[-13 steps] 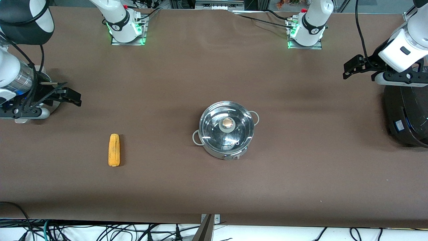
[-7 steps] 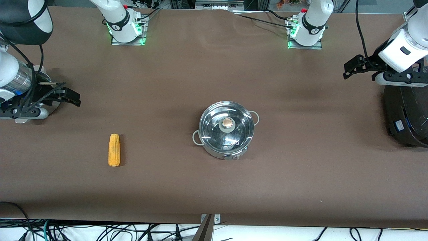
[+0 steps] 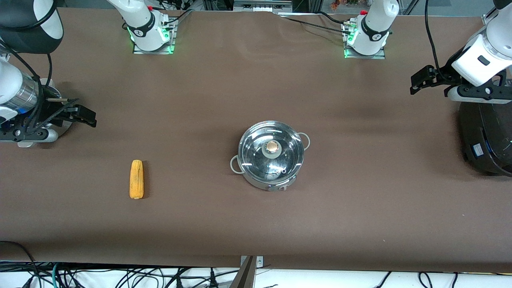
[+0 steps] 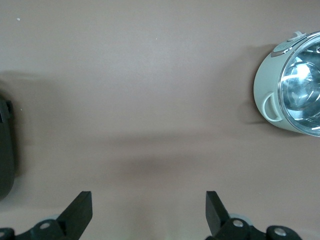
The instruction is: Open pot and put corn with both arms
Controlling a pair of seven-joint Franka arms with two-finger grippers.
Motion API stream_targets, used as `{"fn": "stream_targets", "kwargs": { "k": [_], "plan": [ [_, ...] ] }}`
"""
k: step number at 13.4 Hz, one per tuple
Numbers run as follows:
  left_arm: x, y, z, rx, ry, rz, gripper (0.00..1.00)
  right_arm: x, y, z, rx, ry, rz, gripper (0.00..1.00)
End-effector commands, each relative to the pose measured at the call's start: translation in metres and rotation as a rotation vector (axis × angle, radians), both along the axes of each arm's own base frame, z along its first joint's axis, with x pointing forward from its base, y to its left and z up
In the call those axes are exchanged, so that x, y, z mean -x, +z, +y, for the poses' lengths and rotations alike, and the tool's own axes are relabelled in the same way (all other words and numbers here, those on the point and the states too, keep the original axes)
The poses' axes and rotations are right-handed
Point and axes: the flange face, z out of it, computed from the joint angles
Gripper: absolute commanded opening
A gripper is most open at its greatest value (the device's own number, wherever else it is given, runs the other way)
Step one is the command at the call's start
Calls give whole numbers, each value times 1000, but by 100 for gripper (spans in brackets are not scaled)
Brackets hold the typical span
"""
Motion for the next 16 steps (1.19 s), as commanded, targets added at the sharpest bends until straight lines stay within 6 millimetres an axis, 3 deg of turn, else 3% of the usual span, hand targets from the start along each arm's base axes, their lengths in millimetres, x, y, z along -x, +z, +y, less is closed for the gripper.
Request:
{"fn": "stream_targets", "kwargs": {
  "k": [1,10,13,16],
  "plan": [
    [1,7,-1,-32,-22,-2,100,0,6,0,-18,-10,-2,100],
    [0,6,-1,-32,-21,0,100,0,6,0,-18,-10,-2,100],
    [-13,-21,-8,-22,-36,51,100,0,6,0,-18,-10,-2,100],
    [-24,-8,-75,-18,-129,10,100,0,6,-1,-18,-12,-2,100]
  ]
}}
